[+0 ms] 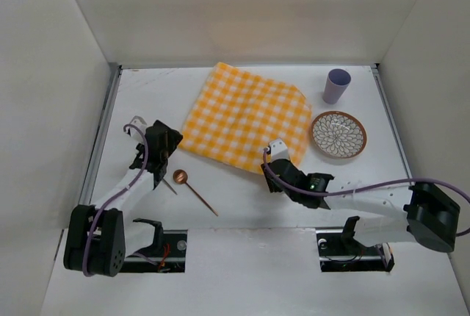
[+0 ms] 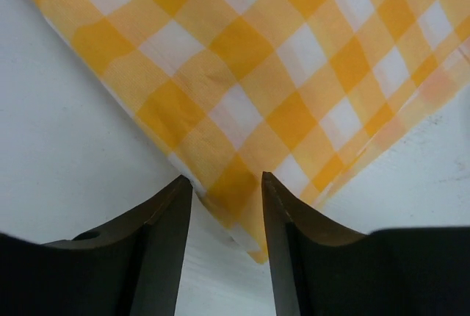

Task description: Set the dinner table for one person

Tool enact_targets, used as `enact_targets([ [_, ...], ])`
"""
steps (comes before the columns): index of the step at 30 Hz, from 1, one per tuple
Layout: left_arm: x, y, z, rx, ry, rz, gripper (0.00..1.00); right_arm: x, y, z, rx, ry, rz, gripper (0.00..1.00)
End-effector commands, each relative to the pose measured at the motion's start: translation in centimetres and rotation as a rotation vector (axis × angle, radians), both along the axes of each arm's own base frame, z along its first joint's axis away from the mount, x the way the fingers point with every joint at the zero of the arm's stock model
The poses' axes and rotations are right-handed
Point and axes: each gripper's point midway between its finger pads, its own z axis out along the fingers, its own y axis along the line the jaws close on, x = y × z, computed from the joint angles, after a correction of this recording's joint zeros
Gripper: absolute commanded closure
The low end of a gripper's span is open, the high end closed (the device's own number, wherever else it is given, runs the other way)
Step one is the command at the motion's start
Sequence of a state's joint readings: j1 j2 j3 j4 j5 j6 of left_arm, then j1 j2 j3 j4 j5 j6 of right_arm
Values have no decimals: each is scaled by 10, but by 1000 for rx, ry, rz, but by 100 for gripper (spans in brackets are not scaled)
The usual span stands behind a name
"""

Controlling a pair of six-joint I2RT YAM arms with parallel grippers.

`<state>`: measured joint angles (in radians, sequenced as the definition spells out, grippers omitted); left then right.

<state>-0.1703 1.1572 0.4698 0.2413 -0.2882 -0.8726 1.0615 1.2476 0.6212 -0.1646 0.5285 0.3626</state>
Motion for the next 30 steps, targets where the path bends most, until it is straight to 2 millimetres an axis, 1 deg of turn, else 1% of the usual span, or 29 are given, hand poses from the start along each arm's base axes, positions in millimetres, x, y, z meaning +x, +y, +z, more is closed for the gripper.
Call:
enact_targets([
  [1, -9, -11, -3, 44, 44, -55, 35, 9, 2, 38, 126, -55, -65, 46],
  [3, -7, -26, -10, 35, 75, -97, 34, 11, -2, 51, 215, -48, -112, 39],
  [6, 3, -33, -18, 33, 107, -108, 34, 15, -12, 61, 353, -16, -193, 33],
  [9, 8, -31, -28, 33, 135, -98, 36, 11, -15, 62, 468, 40, -240, 29],
  [11, 10, -27, -34, 36, 147, -84, 36, 5, -16, 52, 495, 83, -271, 27],
  [12, 12, -27, -37, 33, 152, -85, 37, 2, -19, 41, 489, 113, -300, 26],
  [14, 18, -28, -45, 26, 161, -87, 37, -1, -30, 18, 479, 169, -398, 25],
  [16, 26, -29, -52, 14, 161, -86, 39, -5, -39, 3, 497, 219, -478, 25],
  [17, 28, -29, -54, 5, 157, -83, 41, -7, -42, -2, 511, 235, -509, 25],
  [18, 31, -29, -57, -7, 153, -80, 46, -10, -44, -6, 520, 251, -532, 25],
  [20, 34, -28, -61, -22, 140, -71, 58, -15, -51, -15, 515, 281, -585, 25],
  [21, 37, -28, -63, -35, 127, -66, 68, -18, -54, -19, 504, 292, -610, 25],
  [23, 38, -29, -63, -63, 102, -63, 82, -22, -57, -30, 484, 320, -639, 25],
  [24, 37, -28, -64, -74, 93, -58, 87, -21, -59, -34, 476, 326, -654, 26],
  [25, 35, -26, -65, -80, 90, -48, 89, -20, -59, -39, 466, 336, -662, 28],
  [28, 17, -12, -73, -84, 104, -9, 92, -15, -55, -47, 453, 363, -665, 34],
  [30, 7, -7, -77, -84, 110, 4, 92, -4, -50, -48, 458, 360, -649, 44],
])
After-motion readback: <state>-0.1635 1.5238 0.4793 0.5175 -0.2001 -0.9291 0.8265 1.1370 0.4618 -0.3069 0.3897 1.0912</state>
